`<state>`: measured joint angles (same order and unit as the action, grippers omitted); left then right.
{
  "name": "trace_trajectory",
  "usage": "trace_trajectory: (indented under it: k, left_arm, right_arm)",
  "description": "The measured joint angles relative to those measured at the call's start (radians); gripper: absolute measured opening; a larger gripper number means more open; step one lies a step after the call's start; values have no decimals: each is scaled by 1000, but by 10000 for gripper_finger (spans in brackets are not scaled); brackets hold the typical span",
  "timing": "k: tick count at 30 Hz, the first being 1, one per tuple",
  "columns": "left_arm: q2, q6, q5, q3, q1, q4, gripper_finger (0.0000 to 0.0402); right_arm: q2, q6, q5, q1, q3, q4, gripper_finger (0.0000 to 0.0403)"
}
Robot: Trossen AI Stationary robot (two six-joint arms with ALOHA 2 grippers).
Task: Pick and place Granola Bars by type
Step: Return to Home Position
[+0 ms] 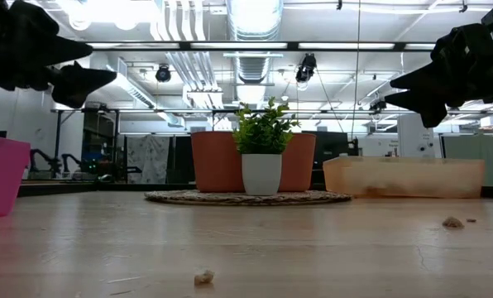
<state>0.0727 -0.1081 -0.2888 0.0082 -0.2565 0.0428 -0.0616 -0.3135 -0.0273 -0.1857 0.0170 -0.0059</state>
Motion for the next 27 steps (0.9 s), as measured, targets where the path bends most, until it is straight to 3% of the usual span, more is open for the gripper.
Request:
trace_trajectory:
  k: [4,13,27]
  left_arm:
    - [-39,33,-64,0,18,7,312]
    - [-73,32,-346,-1,25,17,312]
    - [-73,27,-350,-1,24,17,312]
  right_arm:
    - [0,0,0,0,0,0,196]
    - [0,0,0,0,0,0,196]
    - [0,0,0,0,0,0,196]
